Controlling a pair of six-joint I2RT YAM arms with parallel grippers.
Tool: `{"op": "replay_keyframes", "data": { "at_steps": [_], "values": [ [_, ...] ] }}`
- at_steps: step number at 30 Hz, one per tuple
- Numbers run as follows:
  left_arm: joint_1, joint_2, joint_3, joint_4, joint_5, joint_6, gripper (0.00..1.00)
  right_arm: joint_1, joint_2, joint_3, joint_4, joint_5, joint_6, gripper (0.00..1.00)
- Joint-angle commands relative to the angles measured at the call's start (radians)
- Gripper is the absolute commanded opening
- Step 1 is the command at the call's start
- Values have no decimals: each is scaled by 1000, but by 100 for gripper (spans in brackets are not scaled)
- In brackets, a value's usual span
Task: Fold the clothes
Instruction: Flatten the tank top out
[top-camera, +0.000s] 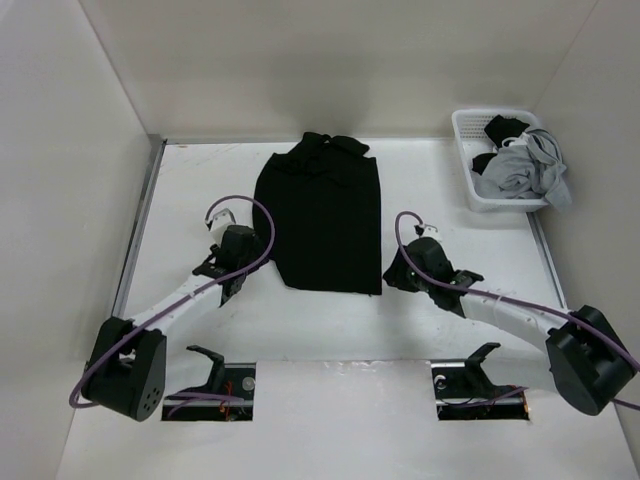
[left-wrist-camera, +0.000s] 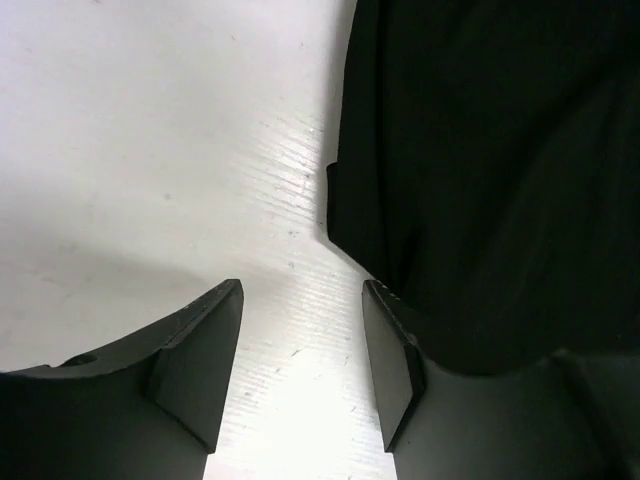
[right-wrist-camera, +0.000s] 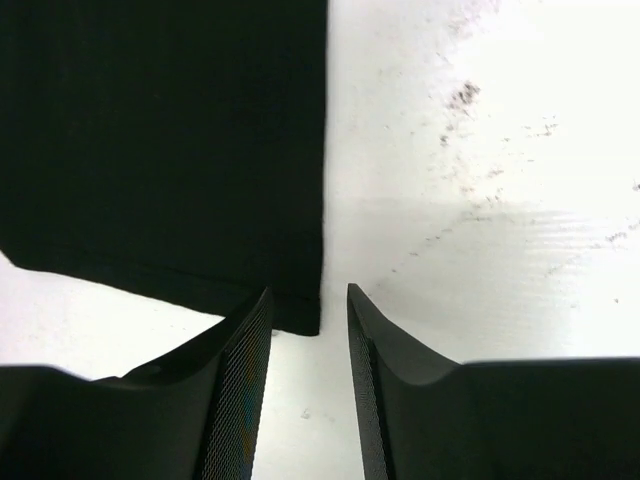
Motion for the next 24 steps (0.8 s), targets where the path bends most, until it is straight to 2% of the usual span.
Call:
{"op": "replay_keyframes", "data": {
  "at_steps": [1,7,13,15,19,21,24],
  "values": [
    [19,46,0,129,113,-32,51,5,-21,-4,19,14,34,42],
    [11,142,22,181,144,-17,53,28,51,5,22,-31,44,42],
    [23,178,20,218,161,-18,50,29,190,42,73,-97,58,38],
    [32,187,20,224,164,-20,48,29,224,45,114,-124,67,31],
    [19,224,43,261,183,-24,45,22,238,25,193,-140,93,5],
    [8,253,63,275,182,-28,38,8,179,16,197,-120,92,2],
    [5,265,94,262,188,-24,12,-17,36,3,153,-65,70,0]
  ]
}}
